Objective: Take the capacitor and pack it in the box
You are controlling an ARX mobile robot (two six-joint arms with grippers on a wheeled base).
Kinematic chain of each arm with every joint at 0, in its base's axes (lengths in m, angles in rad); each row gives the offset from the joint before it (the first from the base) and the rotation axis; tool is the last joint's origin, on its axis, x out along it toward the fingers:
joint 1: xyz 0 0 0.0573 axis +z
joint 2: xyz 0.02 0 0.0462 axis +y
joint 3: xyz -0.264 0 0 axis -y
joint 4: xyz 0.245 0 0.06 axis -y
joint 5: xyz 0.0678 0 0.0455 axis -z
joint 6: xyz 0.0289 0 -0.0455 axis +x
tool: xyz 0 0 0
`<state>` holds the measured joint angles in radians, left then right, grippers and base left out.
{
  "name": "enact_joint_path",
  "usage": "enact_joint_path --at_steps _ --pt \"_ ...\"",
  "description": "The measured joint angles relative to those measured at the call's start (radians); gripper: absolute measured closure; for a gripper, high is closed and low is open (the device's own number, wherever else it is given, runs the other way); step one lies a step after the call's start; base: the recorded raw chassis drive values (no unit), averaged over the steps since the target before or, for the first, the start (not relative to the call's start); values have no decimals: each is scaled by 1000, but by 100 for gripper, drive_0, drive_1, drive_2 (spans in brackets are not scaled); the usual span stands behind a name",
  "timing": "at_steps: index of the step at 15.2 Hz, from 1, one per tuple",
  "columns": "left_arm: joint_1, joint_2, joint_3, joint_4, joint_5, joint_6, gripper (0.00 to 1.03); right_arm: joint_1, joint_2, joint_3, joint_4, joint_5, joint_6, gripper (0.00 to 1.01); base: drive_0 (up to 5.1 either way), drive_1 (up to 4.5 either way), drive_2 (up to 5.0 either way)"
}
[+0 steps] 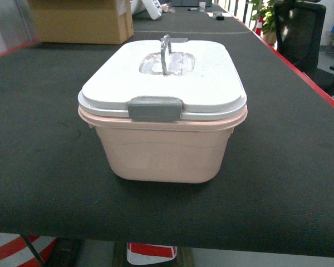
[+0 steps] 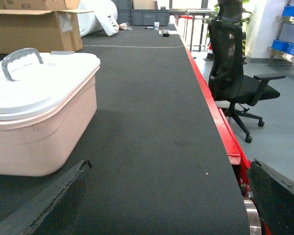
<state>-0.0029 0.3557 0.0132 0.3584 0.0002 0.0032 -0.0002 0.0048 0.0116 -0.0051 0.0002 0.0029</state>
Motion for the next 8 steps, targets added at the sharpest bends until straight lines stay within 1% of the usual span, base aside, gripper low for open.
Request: enact_joint_path --at_steps 6,7,8 --pt "0 -137 0 -138 0 0 101 0 0 0 0 0 0 3 0 0 0" --pt "0 -171 0 -174 0 0 101 0 0 0 0 0 0 3 0 0 0" --pt "0 -235 2 -259 -1 0 101 0 0 0 0 0 0 3 0 0 0"
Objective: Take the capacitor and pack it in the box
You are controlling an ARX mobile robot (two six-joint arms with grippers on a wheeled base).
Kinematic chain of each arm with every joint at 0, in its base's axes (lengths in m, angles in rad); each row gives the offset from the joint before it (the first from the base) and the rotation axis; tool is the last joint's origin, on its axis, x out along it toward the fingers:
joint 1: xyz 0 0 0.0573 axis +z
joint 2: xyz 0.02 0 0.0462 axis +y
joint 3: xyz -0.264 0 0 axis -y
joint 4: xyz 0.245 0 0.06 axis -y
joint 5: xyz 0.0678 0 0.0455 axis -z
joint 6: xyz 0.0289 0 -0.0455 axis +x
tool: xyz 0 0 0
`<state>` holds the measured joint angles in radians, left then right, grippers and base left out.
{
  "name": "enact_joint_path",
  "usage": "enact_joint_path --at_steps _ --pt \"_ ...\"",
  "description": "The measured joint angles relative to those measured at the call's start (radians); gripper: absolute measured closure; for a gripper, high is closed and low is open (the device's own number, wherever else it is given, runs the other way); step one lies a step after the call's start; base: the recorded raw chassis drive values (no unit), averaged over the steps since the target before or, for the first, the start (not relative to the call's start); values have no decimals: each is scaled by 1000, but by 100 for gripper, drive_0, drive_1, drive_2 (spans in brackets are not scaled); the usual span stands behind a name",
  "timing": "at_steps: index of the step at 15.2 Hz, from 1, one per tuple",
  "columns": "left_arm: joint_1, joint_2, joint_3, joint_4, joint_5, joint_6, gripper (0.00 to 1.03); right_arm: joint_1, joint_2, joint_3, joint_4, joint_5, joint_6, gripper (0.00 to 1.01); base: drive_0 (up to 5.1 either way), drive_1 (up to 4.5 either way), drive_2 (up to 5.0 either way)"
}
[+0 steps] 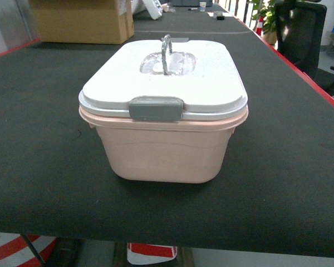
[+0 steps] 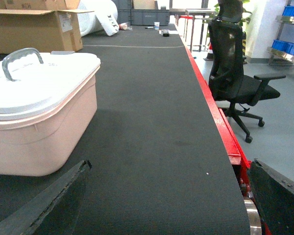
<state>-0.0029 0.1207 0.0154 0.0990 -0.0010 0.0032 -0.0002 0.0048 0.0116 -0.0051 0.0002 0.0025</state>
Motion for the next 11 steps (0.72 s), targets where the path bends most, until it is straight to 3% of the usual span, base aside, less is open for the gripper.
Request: enact_joint_path --at_steps 1,5,7,9,11 --pt "0 -74 -2 -109 2 0 101 0 0 0 0 0 0 3 0 0 0" --pt "0 -110 -2 -100 1 0 101 0 0 0 0 0 0 3 0 0 0" --pt "0 -110 -2 -101 0 -1 96 0 0 0 0 0 0 3 0 0 0" --pt "0 -110 -2 -104 0 -1 85 0 0 0 0 0 0 3 0 0 0" --pt "0 -110 -2 -103 1 -1 64 0 0 0 0 0 0 3 0 0 0"
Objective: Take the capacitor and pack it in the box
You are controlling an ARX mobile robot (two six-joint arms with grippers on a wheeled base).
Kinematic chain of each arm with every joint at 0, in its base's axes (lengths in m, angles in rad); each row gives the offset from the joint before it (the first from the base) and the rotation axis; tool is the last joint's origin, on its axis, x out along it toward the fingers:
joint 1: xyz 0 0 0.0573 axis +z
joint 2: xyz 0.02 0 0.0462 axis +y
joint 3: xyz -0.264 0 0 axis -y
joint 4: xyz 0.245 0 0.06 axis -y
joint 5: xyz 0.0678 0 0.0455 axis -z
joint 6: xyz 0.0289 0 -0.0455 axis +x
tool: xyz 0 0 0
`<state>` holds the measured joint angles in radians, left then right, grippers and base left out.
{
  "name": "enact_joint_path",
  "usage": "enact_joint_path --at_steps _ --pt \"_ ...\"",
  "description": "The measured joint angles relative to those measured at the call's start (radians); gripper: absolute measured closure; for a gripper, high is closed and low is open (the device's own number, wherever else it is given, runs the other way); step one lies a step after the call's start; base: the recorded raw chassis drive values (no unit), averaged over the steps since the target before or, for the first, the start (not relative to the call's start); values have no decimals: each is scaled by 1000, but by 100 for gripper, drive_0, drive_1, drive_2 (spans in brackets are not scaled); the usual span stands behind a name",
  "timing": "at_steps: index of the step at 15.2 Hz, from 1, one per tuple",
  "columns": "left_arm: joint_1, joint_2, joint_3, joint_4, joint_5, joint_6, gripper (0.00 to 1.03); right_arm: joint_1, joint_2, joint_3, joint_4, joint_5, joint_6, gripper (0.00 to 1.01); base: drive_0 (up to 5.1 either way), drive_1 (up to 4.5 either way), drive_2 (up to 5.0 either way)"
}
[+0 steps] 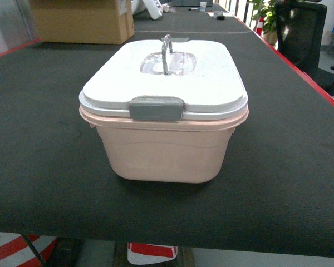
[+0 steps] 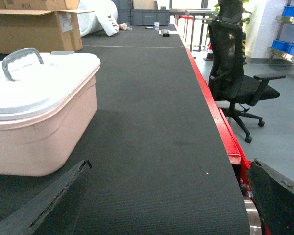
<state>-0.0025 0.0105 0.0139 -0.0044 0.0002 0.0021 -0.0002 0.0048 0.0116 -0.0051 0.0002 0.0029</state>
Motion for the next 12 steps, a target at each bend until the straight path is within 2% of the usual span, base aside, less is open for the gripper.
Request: enact_joint_path --at_steps 5,12 --pt "0 0 0 0 0 1 3 0 0 0 0 0 0 3 0 0 0" --pt "0 0 0 0 0 0 5 0 0 0 0 0 0 3 0 0 0"
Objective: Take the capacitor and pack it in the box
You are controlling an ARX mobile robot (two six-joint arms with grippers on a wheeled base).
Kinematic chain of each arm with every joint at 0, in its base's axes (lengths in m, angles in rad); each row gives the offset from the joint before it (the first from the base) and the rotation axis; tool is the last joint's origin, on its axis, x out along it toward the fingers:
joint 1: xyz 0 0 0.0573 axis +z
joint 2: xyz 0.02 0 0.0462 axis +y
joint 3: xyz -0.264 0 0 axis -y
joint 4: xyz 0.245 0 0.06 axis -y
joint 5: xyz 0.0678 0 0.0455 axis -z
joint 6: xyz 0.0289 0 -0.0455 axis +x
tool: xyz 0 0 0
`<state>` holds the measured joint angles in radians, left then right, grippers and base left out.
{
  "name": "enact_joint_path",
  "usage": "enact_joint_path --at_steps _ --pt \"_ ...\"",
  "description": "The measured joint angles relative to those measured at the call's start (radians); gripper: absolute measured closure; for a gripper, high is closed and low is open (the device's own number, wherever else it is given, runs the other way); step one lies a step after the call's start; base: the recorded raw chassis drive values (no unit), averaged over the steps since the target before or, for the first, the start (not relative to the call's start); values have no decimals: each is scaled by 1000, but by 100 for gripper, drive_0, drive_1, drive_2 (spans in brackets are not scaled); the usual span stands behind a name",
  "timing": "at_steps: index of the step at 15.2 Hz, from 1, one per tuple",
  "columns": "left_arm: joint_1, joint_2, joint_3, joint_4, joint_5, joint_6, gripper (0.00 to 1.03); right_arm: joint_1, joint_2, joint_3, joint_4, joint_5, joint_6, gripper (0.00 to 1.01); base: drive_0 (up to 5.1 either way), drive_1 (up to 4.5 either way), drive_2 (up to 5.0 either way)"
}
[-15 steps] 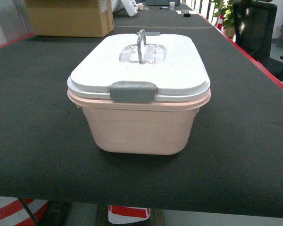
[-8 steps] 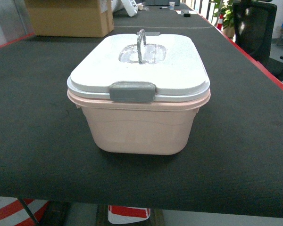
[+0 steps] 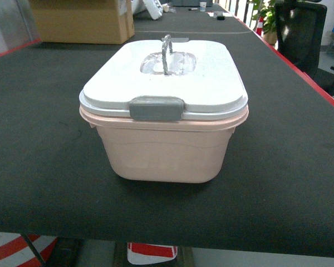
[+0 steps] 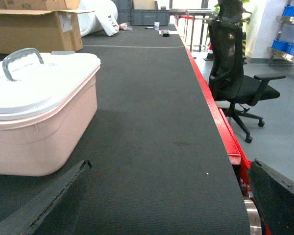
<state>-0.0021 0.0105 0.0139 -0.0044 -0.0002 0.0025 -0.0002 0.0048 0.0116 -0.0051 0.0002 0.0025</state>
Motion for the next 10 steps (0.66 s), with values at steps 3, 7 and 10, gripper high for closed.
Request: enact_joint_path --at_steps 3,7,10 --pt "0 0 0 0 0 0 5 0 0 0 0 0 0 3 0 0 0" --pt "0 0 0 0 0 0 5 0 0 0 0 0 0 3 0 0 0" --pt "0 0 0 0 0 0 5 0 0 0 0 0 0 3 0 0 0"
